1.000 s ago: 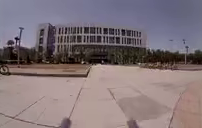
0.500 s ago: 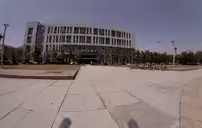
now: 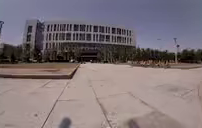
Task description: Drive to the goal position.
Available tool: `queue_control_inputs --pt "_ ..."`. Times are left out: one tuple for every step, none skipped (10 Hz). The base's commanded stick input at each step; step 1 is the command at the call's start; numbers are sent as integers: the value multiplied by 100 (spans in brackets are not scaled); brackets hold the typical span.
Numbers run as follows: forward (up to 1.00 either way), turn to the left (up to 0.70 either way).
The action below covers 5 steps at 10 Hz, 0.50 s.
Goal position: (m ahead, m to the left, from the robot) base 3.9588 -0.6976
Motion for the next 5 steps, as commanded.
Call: queue_control_inputs --pt "100 0" --pt "100 0" --pt "100 0" --pt "100 0" --pt "100 0"
